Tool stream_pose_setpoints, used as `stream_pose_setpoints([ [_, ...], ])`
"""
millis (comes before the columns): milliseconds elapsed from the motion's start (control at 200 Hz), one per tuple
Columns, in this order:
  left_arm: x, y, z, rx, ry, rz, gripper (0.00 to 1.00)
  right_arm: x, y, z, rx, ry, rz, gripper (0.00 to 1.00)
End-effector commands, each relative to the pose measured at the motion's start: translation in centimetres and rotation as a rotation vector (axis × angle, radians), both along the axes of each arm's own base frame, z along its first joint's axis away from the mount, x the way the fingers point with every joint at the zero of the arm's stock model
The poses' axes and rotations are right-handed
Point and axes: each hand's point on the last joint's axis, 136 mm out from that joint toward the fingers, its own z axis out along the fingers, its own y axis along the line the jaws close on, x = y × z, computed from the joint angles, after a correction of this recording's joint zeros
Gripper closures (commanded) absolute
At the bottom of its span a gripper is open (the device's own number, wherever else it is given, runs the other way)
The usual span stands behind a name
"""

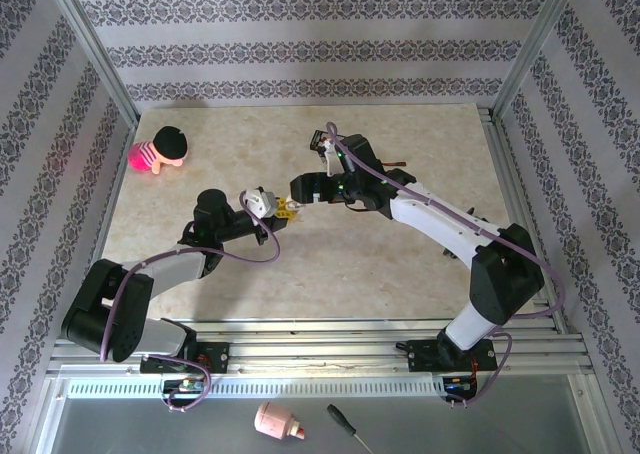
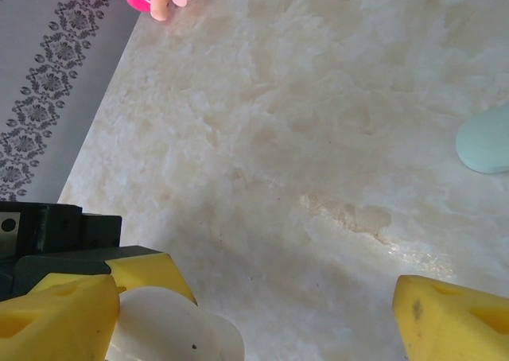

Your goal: Insert wireless bluetooth earbuds into charging case

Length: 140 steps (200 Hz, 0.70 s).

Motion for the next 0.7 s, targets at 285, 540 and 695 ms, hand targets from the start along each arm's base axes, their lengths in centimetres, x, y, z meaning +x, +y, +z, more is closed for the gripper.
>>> stream_pose_setpoints([
  [285, -0.6, -0.8, 2.2, -0.086, -0.009, -0.057, 1.00, -2.6, -0.2, 4.0, 0.008, -0.178, 0.176, 0.11],
  [540, -3.9, -1.7, 2.7, -0.087, -0.029, -0.234, 1.00, -8.4, -0.2, 4.3, -0.027, -0.491, 0.644, 0.13],
  [695, -5.2, -1.7, 3.2, -0.097, -0.032, -0.287, 1.00, -9.8, -1.2, 3.0, -0.139, -0.600, 0.812, 0.23],
])
